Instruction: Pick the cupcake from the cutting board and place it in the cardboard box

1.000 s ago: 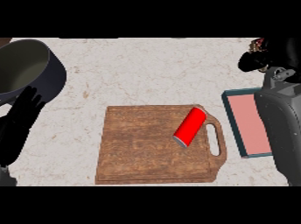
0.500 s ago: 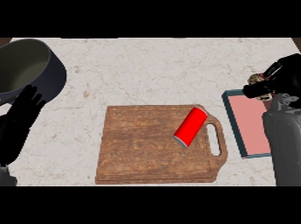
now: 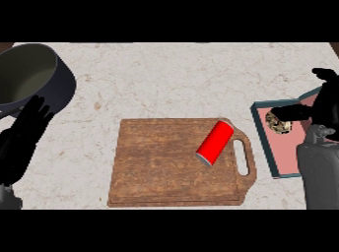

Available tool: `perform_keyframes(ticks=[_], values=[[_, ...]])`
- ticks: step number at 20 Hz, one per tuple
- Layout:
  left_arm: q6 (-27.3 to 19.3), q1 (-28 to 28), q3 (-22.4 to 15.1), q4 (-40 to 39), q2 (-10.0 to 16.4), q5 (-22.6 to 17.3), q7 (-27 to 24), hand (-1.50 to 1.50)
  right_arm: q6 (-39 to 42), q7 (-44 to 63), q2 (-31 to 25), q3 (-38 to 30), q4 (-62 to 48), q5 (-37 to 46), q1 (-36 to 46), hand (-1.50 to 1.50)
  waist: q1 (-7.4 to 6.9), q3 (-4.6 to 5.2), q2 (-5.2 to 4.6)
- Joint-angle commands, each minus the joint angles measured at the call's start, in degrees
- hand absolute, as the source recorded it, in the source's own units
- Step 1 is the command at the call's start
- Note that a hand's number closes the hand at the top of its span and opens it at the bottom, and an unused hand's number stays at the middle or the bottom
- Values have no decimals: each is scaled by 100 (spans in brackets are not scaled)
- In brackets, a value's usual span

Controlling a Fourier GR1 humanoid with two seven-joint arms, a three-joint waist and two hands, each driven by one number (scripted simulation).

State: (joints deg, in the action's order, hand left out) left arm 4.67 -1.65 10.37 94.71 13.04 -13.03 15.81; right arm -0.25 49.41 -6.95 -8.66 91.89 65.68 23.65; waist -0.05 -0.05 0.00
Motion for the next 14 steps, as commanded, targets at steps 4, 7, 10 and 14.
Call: perform_keyframes(ticks=[4,7,10,14], values=[[3,68,24,244,48,-26,149,0,-1597,9,272,-565,872,-171,95,-150,17,0,25],[-54,-80,104,154,62,-65,220,0,-2064,-207,530,-661,1615,-506,-550,-150,92,0,30],[64,152,49,77,-38,3,-45,0,-1933,-116,435,-819,2092,-747,-830,-150,45,5,18],[-46,-262,199,110,100,-128,374,0,-1584,-356,113,-1471,2921,-1862,-1579,-150,87,2,22]])
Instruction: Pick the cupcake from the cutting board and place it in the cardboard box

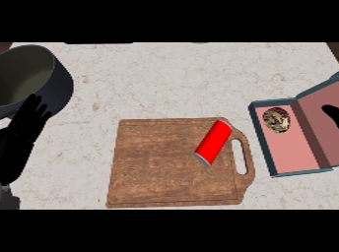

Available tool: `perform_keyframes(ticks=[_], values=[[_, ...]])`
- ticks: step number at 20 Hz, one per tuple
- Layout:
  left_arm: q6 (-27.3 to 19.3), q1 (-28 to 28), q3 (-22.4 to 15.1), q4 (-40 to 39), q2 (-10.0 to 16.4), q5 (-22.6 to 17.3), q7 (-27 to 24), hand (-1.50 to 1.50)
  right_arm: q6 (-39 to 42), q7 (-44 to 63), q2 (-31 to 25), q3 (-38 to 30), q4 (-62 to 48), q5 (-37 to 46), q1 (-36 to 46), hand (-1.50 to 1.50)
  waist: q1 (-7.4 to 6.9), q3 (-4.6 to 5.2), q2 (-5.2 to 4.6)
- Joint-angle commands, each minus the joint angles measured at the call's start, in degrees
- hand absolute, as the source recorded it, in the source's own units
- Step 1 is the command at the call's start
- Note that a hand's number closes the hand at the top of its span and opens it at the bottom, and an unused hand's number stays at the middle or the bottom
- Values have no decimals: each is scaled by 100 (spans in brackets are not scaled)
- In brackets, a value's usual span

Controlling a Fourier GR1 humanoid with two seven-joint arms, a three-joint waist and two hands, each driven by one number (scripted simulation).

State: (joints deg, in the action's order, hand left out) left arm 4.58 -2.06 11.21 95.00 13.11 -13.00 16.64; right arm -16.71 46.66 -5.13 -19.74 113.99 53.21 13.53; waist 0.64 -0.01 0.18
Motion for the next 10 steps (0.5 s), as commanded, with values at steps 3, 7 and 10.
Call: perform_keyframes(ticks=[3,7,10], values=[[291,4,259,-192,146,-278,-54,0,178,-310,133,-334,1560,-1031,-1377,-150,32,-1,2],[180,27,128,-189,14,-16,-135,0,350,-922,150,-657,1762,-1758,-2126,-150,-12,-1,-8],[68,88,113,65,-55,10,28,0,690,-1050,-158,-1336,1900,-2590,-2360,-150,-16,-1,-6]])
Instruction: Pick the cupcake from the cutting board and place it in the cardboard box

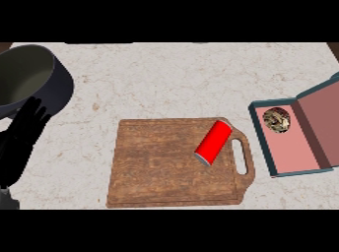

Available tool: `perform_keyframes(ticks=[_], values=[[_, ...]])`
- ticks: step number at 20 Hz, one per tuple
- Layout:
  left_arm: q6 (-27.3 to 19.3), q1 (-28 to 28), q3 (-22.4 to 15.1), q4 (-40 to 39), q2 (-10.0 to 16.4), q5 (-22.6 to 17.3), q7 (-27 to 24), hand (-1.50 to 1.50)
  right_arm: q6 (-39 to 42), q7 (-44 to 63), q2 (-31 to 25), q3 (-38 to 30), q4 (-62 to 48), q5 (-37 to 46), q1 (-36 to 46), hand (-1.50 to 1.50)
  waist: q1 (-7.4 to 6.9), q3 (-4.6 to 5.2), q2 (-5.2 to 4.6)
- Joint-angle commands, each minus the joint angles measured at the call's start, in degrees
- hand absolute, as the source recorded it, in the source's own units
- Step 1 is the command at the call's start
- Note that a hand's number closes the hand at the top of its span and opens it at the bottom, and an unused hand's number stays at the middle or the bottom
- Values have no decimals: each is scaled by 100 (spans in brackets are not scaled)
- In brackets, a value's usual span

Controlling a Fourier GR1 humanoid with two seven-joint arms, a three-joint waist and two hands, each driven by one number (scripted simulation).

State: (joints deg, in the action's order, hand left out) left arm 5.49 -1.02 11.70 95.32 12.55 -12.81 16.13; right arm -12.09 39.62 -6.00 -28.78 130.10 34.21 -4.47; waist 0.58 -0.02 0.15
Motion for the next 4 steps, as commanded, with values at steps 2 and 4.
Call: perform_keyframes(ticks=[2,4], values=[[91,210,123,361,5,-110,91,0,268,-328,-339,-681,-66,-936,-224,-150,-43,0,-6],[111,0,94,-66,17,47,0,0,387,-498,-93,-619,342,-941,-620,-150,-23,1,-9]])
